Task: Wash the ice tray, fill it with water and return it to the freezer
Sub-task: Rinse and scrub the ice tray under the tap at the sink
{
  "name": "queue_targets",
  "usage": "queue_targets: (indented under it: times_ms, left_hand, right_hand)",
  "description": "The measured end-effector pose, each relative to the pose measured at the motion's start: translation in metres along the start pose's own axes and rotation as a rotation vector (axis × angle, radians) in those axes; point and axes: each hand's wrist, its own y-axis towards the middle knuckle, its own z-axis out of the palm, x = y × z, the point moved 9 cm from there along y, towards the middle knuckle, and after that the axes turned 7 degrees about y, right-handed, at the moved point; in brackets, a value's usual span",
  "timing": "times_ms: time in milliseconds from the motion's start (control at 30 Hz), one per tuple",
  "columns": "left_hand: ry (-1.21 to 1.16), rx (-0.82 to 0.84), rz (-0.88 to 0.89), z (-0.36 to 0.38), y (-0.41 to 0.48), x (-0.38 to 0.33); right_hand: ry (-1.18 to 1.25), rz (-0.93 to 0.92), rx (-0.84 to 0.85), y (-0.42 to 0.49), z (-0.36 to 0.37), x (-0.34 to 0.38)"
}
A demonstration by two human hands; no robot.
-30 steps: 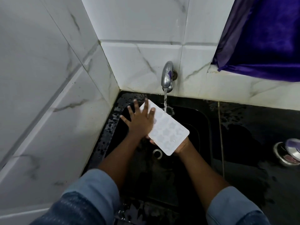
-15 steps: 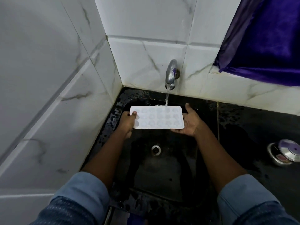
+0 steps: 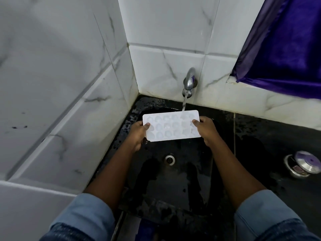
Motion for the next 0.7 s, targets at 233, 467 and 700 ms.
queue_targets:
  times_ms: [233, 467, 700]
  left_hand:
    - [0.038, 0.057, 0.211, -0.008, -0.030, -0.020]
    - [0.253, 0.037, 0.570, -0.016, -0.081, -0.061]
    - [0.241, -0.099, 0.745, -0.037, -0.117, -0.080]
  right_hand:
    - [0.133, -0.207, 0.032, -0.028, -0.007, 0.024]
    - [0.295, -0.388, 0.183, -0.043, -0.013, 0.050]
    - [0.067, -0.254, 0.278, -0.016, -0.053, 0.050]
